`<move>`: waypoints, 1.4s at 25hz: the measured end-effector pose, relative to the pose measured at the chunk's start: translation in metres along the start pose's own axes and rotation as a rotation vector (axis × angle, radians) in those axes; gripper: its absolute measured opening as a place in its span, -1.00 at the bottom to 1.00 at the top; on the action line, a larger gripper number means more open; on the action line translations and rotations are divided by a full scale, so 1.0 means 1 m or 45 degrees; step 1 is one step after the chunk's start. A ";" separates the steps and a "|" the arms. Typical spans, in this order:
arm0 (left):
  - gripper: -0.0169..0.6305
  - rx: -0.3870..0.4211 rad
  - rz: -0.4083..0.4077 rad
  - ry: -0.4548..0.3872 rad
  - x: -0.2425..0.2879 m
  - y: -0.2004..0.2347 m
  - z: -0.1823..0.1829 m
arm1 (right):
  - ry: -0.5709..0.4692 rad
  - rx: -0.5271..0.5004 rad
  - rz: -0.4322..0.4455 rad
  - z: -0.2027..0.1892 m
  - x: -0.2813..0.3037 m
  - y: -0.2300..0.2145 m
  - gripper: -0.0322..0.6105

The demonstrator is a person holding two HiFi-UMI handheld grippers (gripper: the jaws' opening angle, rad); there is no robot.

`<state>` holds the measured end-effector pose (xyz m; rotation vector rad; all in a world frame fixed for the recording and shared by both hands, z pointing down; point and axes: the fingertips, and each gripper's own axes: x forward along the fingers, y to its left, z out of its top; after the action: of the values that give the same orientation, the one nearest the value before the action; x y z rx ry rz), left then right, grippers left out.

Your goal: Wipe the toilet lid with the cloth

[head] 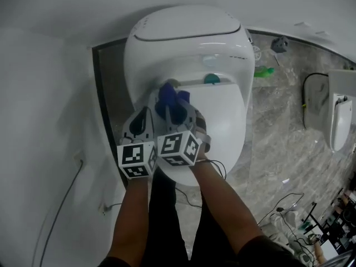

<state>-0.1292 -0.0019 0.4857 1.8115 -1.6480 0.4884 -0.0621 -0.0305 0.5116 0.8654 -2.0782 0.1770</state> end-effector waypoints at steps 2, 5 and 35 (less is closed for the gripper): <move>-0.92 -0.003 -0.003 0.006 0.004 -0.010 0.001 | 0.009 0.033 -0.026 -0.007 -0.003 -0.015 -0.69; -0.92 0.028 -0.017 0.016 0.013 -0.030 0.008 | 0.017 0.110 -0.078 -0.021 -0.008 -0.046 -0.69; -0.92 0.100 -0.156 0.016 0.033 -0.120 0.011 | 0.043 0.320 -0.337 -0.099 -0.056 -0.191 -0.69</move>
<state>-0.0079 -0.0314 0.4748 1.9492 -1.5178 0.5160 0.1471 -0.1039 0.4962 1.2703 -1.9137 0.3114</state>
